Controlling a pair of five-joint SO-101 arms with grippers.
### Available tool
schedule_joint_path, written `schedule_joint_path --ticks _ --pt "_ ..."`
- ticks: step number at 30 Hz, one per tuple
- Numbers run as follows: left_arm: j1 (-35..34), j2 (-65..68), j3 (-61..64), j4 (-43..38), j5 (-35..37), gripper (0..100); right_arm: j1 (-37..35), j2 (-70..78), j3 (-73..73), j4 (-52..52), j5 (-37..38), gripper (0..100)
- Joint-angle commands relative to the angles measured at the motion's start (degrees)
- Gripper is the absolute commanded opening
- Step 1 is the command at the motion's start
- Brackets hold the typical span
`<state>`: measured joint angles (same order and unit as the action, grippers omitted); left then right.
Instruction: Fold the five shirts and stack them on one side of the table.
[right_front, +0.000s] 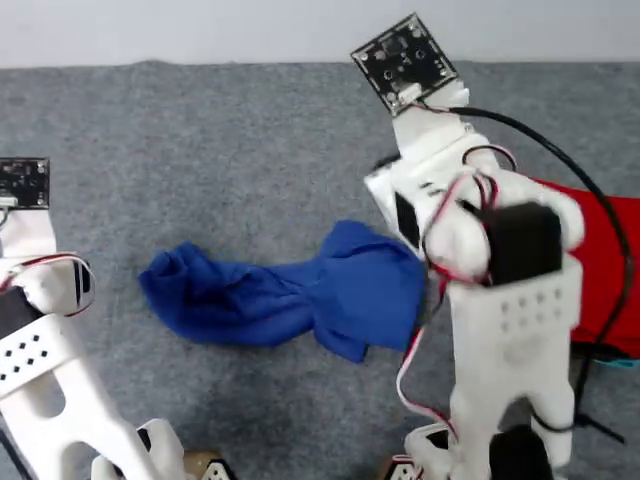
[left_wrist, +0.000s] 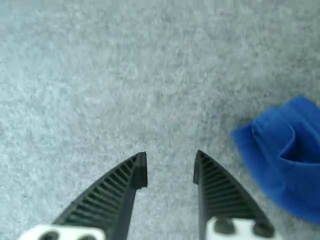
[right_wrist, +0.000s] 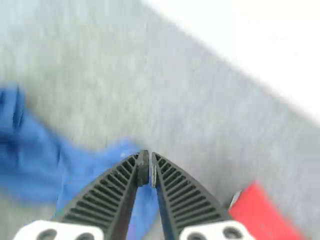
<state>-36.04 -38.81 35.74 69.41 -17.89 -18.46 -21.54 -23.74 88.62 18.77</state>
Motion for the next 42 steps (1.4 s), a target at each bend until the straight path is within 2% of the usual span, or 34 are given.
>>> schedule_joint_path --ticks 1,4,12,16,24,27,30,34,39,42 --pt "0.26 -1.41 -5.76 2.29 0.44 16 -0.92 -3.56 -2.99 -7.08 0.35 0.9" --pt "0.26 -1.41 -6.90 3.16 0.44 16 -1.27 -1.98 -2.55 -3.82 0.18 0.9" --pt "0.26 -1.41 -6.20 5.27 0.44 16 -1.36 9.71 0.26 14.46 -0.26 0.9" --pt "0.26 -1.41 -4.26 5.01 0.44 16 -1.27 11.21 6.07 14.29 -3.16 0.9" --pt "0.00 -1.41 -3.38 5.01 0.44 16 -1.63 7.43 28.04 14.37 -2.29 1.9" --pt "0.09 -1.41 -3.38 5.01 0.44 16 -1.71 4.53 36.66 14.29 1.58 6.2" --pt "0.18 -1.41 -3.38 5.01 0.44 16 -1.71 3.12 44.40 13.41 4.13 14.9" --pt "0.26 -1.41 -3.38 4.92 0.44 16 -1.71 3.12 53.27 6.73 6.42 26.5" --pt "0.26 -1.41 -3.38 4.92 0.44 16 -1.71 3.47 59.69 -4.53 9.14 27.3" --pt "0.26 -1.41 -3.38 4.92 0.44 16 -1.71 6.99 60.84 -7.60 9.23 27.3"
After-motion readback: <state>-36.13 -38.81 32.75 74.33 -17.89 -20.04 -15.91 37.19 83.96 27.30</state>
